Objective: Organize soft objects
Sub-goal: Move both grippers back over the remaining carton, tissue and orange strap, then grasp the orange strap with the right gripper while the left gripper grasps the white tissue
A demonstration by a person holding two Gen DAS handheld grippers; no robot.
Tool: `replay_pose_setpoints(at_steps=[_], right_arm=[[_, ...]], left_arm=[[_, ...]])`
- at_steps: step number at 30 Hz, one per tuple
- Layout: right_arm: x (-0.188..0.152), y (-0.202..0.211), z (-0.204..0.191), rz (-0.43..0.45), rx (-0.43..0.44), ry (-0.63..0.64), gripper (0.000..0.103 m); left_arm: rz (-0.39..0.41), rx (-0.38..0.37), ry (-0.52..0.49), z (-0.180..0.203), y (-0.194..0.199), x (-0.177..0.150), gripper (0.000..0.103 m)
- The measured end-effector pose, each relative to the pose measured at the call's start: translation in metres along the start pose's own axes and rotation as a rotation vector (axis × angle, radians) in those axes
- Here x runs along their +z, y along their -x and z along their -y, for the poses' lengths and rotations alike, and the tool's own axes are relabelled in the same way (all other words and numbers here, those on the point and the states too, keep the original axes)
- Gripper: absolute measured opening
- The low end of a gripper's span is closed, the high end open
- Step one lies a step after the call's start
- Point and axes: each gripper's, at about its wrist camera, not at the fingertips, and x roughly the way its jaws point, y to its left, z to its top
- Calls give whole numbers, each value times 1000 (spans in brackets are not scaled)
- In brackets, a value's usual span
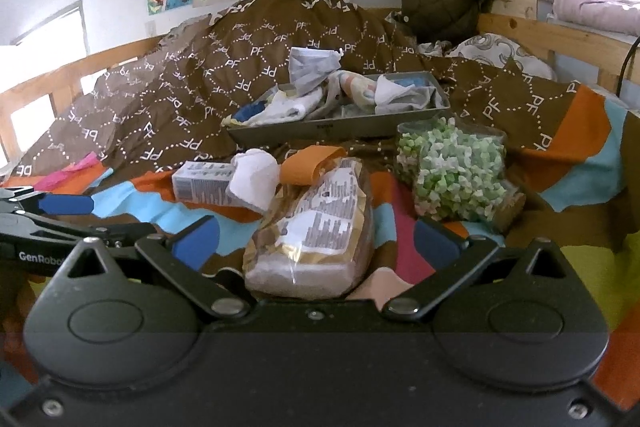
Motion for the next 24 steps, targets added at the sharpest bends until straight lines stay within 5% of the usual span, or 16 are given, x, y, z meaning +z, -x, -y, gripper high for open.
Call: replay_pose_setpoints(at_steps=[24], right_arm=[[14, -37, 13, 64, -11, -9, 102]], left_arm=[[38, -10, -77, 0, -27, 41, 102]])
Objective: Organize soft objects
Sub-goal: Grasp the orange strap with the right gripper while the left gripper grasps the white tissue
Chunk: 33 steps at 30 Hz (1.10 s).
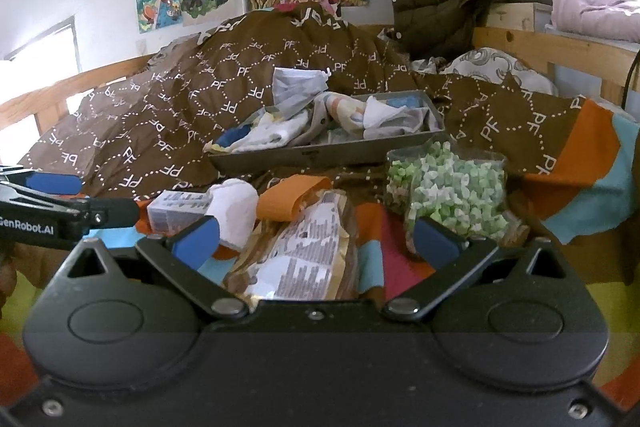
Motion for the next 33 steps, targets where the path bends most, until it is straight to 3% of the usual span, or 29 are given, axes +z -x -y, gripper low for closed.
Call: replay_pose_setpoints(at_steps=[8, 16, 27, 33], right_arm=[[0, -27, 16, 51, 14, 10, 102], [6, -47, 28, 14, 30, -23, 102], [47, -106, 11, -27, 142, 188, 102], [49, -132, -3, -72, 207, 338, 102]], left_arm=[[-53, -40, -73, -4, -32, 7, 102], [-86, -60, -78, -10, -57, 6, 102], [-120, -120, -124, -19, -69, 7, 102], [-129, -201, -99, -27, -73, 11, 102]])
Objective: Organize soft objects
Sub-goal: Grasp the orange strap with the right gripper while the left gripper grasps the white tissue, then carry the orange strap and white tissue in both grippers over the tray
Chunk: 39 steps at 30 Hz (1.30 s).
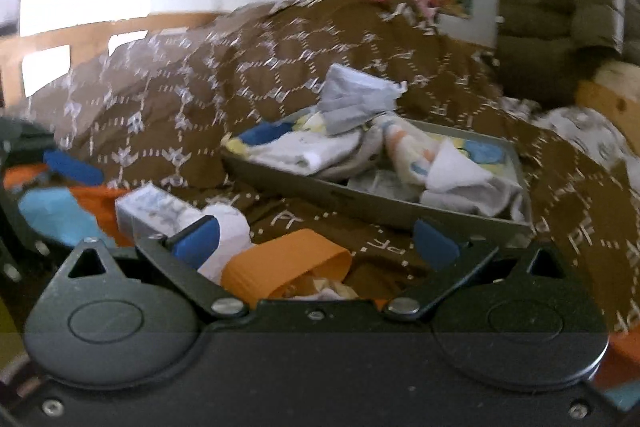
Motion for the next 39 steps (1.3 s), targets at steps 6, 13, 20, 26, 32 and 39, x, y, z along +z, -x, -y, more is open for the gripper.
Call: replay_pose_setpoints(at_steps=[6, 13, 20, 26, 32, 39], right_arm=[[-2, -14, -9, -39, 49, 154, 102], [-1, -26, -22, -55, 150, 334, 102], [3, -32, -35, -93, 225, 458, 89], [0, -38, -32, -140, 234, 430, 66], [-3, -37, -27, -157, 264, 448, 55], [2, -37, -32, -190, 291, 452, 33]], left_arm=[[-25, -91, 44, -6, -14, 1, 96], [-42, -198, 157, -20, -29, -1, 86], [-64, -264, 267, -31, -45, 1, 66], [-106, -296, 338, -34, -57, -2, 42], [-121, -319, 363, -36, -62, 0, 20], [-108, -327, 356, -38, -58, 4, 13]])
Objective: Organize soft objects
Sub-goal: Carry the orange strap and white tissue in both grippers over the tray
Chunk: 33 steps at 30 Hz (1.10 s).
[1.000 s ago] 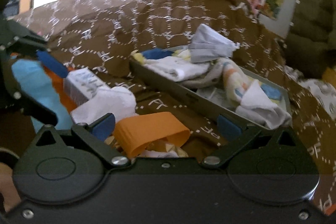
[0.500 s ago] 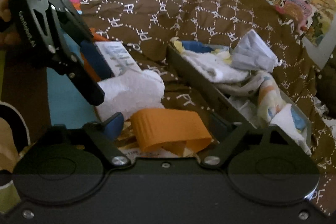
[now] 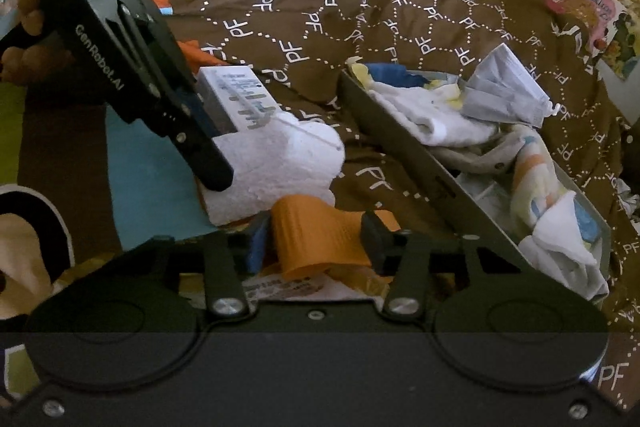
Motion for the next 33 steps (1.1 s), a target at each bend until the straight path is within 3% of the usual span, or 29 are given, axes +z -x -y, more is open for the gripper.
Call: replay_pose_setpoints(at_steps=[8, 14, 24, 33], right_arm=[[9, 10, 21, 14, -30, -97, 12], [17, 21, 39, 36, -125, -137, 7], [51, 43, 114, 147, -335, -201, 7], [81, 2, 172, 187, -560, -217, 7]], left_arm=[[61, -18, -45, 9, 16, 12, 10], [151, 2, -66, 10, 27, 34, 10], [325, 152, -148, 5, 22, 103, 10], [345, 301, -241, 2, -20, 131, 10]])
